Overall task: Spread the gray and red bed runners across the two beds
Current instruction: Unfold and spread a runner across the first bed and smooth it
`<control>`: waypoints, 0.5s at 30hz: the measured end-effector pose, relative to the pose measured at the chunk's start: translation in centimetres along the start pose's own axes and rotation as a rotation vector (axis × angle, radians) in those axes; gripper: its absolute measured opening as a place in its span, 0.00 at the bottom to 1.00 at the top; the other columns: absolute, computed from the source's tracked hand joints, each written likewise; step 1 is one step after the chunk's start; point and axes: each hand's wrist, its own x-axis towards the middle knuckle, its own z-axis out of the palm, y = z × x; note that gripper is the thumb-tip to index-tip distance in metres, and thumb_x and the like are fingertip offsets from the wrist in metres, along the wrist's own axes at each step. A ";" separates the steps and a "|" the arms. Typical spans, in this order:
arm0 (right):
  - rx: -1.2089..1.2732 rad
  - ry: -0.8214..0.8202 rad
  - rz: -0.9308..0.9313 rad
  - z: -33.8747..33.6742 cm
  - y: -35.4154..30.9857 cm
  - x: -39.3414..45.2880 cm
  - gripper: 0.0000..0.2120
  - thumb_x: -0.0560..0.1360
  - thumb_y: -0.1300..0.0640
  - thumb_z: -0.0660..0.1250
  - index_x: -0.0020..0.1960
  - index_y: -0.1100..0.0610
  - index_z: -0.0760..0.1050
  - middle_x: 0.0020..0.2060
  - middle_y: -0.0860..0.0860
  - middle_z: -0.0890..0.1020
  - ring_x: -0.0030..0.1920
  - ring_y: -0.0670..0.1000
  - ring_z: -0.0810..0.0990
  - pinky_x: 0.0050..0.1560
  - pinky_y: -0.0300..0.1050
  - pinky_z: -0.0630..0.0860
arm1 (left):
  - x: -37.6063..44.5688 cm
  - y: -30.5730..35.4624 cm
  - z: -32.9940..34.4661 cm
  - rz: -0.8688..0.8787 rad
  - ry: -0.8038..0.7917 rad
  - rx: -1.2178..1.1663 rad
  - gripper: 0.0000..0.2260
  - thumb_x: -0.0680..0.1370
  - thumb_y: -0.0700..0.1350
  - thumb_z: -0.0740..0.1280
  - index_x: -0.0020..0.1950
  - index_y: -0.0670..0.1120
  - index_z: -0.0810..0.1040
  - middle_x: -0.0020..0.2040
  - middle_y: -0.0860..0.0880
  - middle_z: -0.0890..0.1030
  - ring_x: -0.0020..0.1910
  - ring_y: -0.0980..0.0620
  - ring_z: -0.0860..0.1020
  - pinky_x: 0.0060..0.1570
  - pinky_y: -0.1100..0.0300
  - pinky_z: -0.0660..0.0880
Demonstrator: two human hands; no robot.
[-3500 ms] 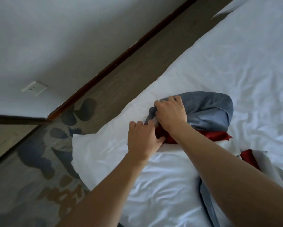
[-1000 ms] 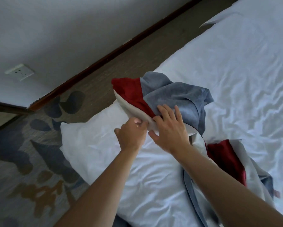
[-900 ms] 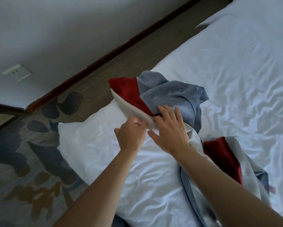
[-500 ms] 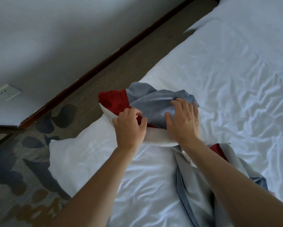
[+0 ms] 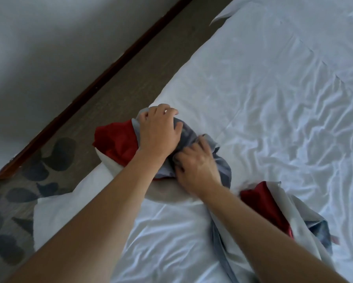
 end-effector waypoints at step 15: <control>0.006 -0.201 0.621 -1.4 2.9 3.0 0.12 0.73 0.52 0.63 0.54 0.55 0.69 0.39 0.49 0.77 0.48 0.57 0.78 0.68 0.56 0.66 | -2.1 -3.2 -3.1 0.087 0.083 0.176 0.05 0.75 0.49 0.69 0.44 0.51 0.74 0.38 0.55 0.77 0.44 0.51 0.75 0.63 0.49 0.61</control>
